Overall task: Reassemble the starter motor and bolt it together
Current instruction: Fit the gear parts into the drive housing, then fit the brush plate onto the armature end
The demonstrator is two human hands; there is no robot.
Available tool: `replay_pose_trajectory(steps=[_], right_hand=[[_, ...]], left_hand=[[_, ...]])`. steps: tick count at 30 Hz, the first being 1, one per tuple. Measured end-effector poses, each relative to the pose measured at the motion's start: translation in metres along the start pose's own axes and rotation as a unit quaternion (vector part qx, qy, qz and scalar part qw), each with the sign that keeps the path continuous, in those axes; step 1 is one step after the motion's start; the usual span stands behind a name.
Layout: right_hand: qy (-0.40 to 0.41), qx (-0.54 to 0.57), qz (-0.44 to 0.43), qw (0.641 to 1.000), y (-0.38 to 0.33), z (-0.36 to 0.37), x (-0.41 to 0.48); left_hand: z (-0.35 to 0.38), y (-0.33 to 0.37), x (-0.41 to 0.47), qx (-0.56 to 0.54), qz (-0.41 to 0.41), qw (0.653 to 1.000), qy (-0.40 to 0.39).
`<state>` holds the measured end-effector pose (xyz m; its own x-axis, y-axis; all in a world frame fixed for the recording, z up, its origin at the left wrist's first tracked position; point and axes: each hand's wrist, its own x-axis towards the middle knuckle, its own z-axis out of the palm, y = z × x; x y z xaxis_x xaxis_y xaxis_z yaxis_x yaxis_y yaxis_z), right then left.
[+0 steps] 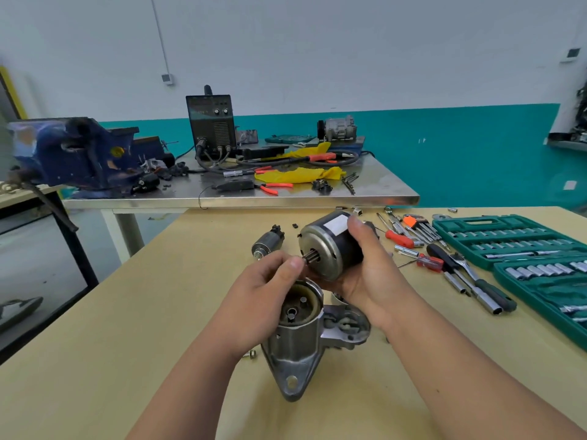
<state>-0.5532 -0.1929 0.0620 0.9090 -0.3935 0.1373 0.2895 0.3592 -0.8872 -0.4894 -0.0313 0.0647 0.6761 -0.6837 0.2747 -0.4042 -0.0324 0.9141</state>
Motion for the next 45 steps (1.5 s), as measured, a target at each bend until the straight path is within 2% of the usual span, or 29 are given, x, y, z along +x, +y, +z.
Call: replay_pose_trajectory(steps=[5, 9, 14, 23, 27, 33, 40, 45], right_hand=[[0.032, 0.057, 0.063, 0.996, -0.001, -0.001, 0.001], [0.038, 0.046, 0.082, 0.995, 0.000, -0.005, 0.001], [0.027, -0.009, 0.058, 0.998, 0.002, -0.008, 0.000], [0.031, -0.113, 0.014, 0.993, 0.001, -0.009, -0.002], [0.015, -0.167, 0.026, 0.985, 0.001, -0.012, -0.002], [0.016, -0.097, 0.034, 0.995, 0.004, -0.012, 0.001], [0.075, -0.024, 0.088, 0.993, 0.005, -0.019, 0.003], [0.070, 0.019, 0.089, 0.993, 0.007, -0.021, 0.004]], left_hand=[[0.003, 0.001, -0.001, 0.005, 0.001, 1.000, -0.007], [0.005, 0.002, 0.000, -0.005, 0.000, 1.000, -0.020], [0.009, 0.002, 0.002, -0.018, -0.005, 1.000, -0.007], [0.005, 0.000, 0.004, 0.054, -0.003, 0.998, 0.018], [0.001, -0.001, 0.001, 0.053, -0.010, 0.998, 0.033], [0.009, -0.001, 0.000, 0.055, 0.002, 0.998, 0.038], [0.017, 0.000, 0.006, 0.065, 0.003, 0.997, 0.032], [0.019, -0.001, 0.010, 0.057, -0.003, 0.998, 0.035]])
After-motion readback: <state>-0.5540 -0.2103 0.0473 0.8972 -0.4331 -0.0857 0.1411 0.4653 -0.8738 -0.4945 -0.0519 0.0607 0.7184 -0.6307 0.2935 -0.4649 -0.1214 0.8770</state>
